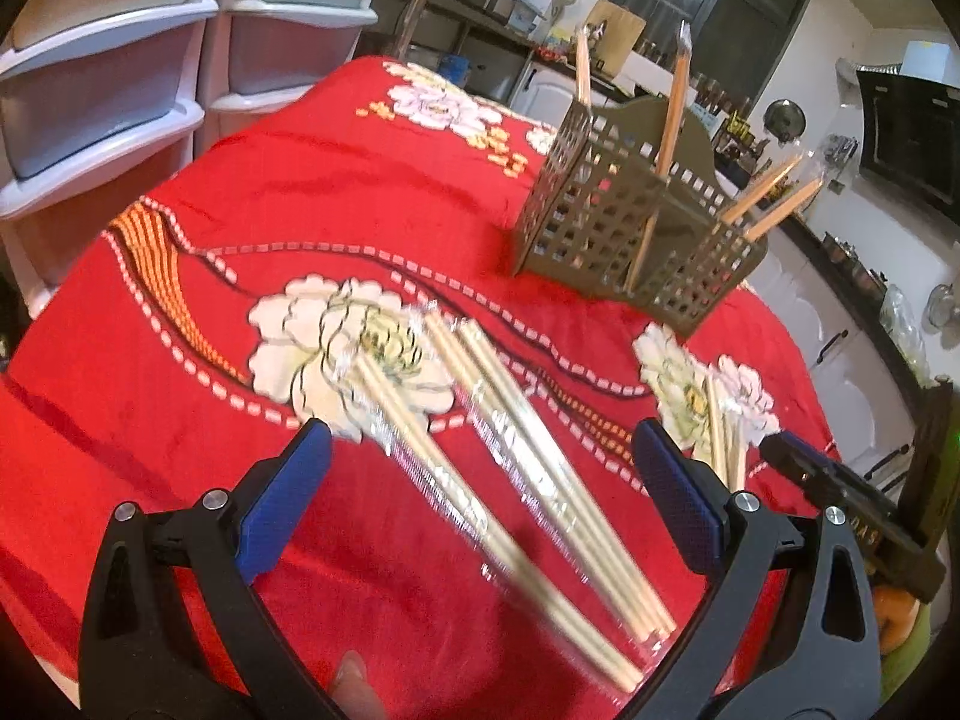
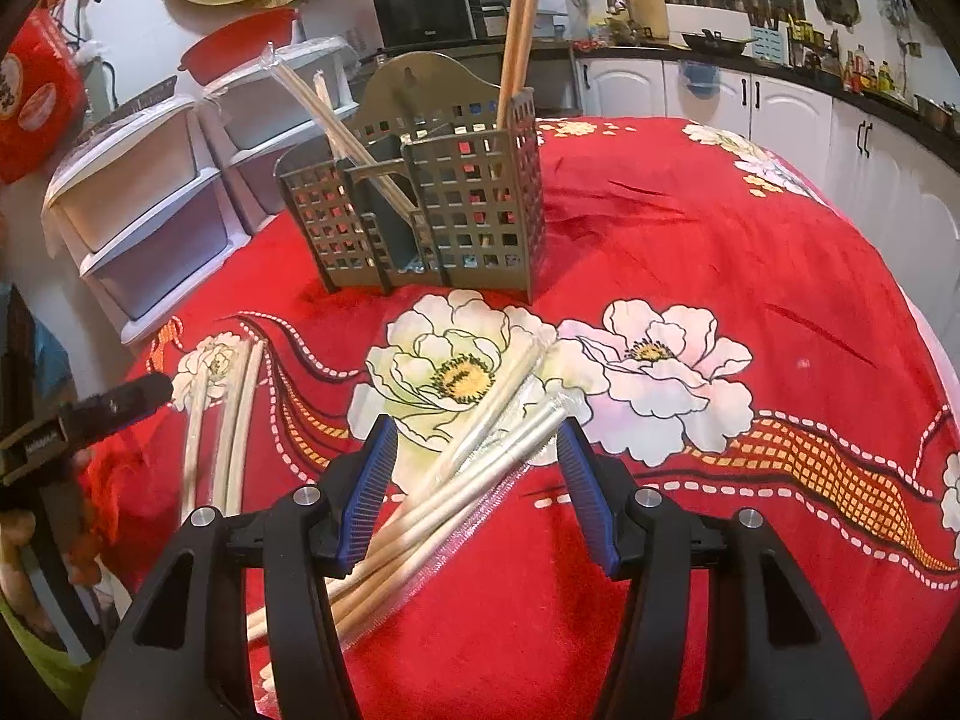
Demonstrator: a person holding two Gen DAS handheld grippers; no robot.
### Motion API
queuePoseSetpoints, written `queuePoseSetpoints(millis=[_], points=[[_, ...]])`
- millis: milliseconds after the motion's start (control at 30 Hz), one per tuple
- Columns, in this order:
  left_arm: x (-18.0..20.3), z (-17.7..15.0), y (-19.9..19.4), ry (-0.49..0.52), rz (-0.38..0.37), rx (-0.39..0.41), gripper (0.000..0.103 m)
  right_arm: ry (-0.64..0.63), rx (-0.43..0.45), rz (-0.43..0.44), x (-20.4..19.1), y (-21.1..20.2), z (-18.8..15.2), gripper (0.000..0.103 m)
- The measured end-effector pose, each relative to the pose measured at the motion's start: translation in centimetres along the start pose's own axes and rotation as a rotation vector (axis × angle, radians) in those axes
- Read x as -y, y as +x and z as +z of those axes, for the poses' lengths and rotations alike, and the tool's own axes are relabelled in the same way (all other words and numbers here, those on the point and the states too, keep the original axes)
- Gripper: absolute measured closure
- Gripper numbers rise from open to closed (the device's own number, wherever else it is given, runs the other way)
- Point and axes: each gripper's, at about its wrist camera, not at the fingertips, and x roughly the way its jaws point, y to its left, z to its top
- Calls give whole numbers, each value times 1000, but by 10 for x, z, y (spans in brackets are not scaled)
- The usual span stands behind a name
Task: Organize utensils
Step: 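Move both tools back from the caddy toward the wrapped chopstick bundles, then close the left tool on a wooden chopstick while the right tool grasps another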
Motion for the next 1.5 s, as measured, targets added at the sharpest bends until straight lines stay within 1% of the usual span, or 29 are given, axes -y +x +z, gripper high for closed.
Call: queuePoseSetpoints(millis=[233, 267, 333, 467, 533, 600, 633, 700, 800, 833, 900, 933, 1000, 1100, 1267, 1433, 1500], points=[[-8, -5, 10, -22, 5, -32, 12, 24, -15, -52, 4, 12, -6, 50], [-10, -4, 11, -31, 3, -34, 15, 29, -17, -55, 5, 14, -6, 50], [-14, -2, 13, -46, 2, -34, 21, 39, -20, -61, 7, 17, -5, 50], [-23, 4, 21, -82, 7, -36, 42, 63, -31, -55, 11, 23, -4, 50], [-25, 8, 24, -92, 5, -40, 47, 70, -35, -49, 11, 24, -3, 50], [-27, 11, 26, -100, 13, -41, 57, 78, -37, -43, 11, 26, -2, 50], [-28, 13, 27, -103, 14, -44, 59, 81, -39, -40, 11, 27, -2, 50], [-29, 15, 31, -102, 24, -44, 69, 89, -43, -34, 11, 28, -1, 50], [-29, 17, 35, -95, 39, -39, 76, 102, -51, -29, 11, 31, 1, 53], [-29, 17, 36, -92, 43, -37, 77, 105, -55, -30, 11, 32, 2, 54], [-29, 17, 36, -89, 47, -33, 80, 113, -60, -38, 12, 34, 3, 59], [-29, 17, 36, -91, 48, -32, 81, 119, -62, -39, 13, 35, 4, 61], [-30, 19, 37, -92, 50, -31, 86, 138, -65, -43, 16, 36, 5, 67], [-32, 20, 38, -97, 46, -31, 89, 166, -67, -47, 22, 36, 5, 76], [-34, 21, 39, -103, 40, -32, 94, 209, -67, -17, 33, 33, 5, 82], [-33, 23, 40, -107, 30, -38, 96, 238, -65, 9, 40, 29, 4, 85], [-32, 24, 40, -108, 23, -41, 96, 244, -62, 14, 42, 27, 4, 88]])
